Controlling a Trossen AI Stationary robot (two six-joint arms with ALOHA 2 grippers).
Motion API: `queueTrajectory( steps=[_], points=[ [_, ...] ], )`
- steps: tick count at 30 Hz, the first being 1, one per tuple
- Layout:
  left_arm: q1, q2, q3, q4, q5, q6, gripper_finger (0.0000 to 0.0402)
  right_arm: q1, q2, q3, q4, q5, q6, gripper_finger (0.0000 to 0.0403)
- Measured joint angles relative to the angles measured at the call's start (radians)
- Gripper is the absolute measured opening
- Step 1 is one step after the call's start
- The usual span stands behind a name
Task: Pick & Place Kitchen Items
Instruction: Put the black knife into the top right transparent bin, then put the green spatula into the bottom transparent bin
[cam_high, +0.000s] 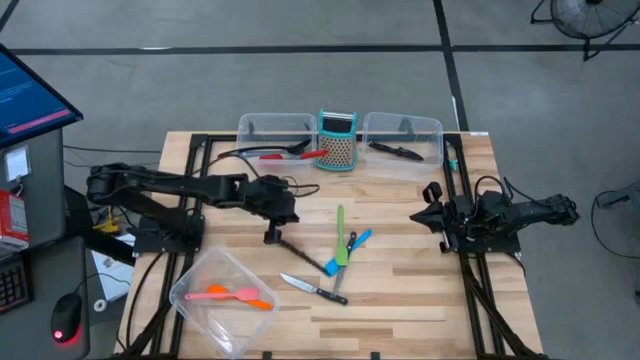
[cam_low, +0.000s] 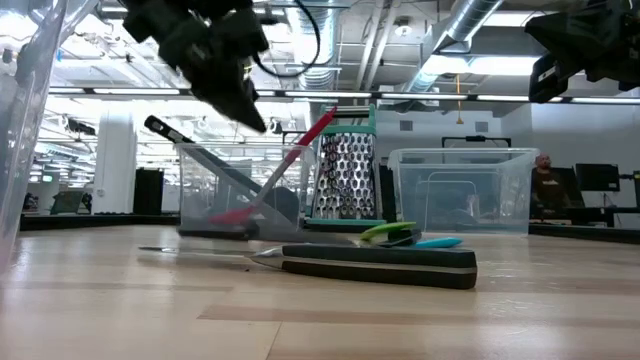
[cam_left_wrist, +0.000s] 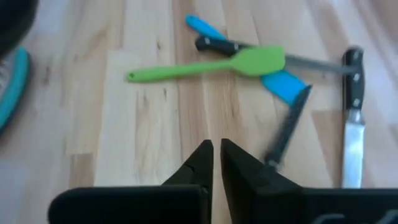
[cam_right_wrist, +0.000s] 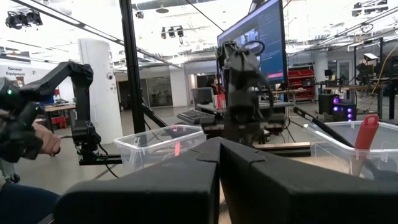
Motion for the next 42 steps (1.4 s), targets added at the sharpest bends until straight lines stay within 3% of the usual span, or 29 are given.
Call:
queueTrajectory(
  steps=[16, 24, 31, 36, 38, 40, 42],
  points=[
    [-0.042, -0.247, 0.001, 0.128, 0.000, -0.078, 0.0001, 0.000, 0.000, 0.000, 0.000, 0.000, 0.000, 0.0000],
    [-0.077, -0.233, 0.001, 0.125, 0.000, -0.079, 0.0000, 0.000, 0.000, 0.000, 0.000, 0.000, -0.003, 0.0000],
    [-0.149, -0.233, 0.001, 0.127, -0.001, -0.100, 0.0001, -0.019, 0.000, 0.000, 0.000, 0.000, -0.183, 0.0000],
    [-0.198, -0.250, 0.001, 0.130, -0.004, -0.102, 0.0001, -0.019, 0.000, 0.000, 0.013, 0.000, -0.187, 0.0000],
    [-0.212, -0.250, 0.001, 0.128, -0.004, -0.102, 0.0001, -0.015, 0.000, 0.000, 0.060, -0.002, -0.045, 0.0000],
    [-0.229, -0.250, 0.001, 0.129, -0.006, -0.104, 0.0001, -0.008, -0.001, 0.000, 0.101, -0.002, 0.216, 0.0000],
    [-0.249, -0.250, 0.001, 0.133, -0.010, -0.120, 0.0001, -0.010, -0.001, 0.001, 0.168, 0.034, 0.305, 0.0000]
  ],
)
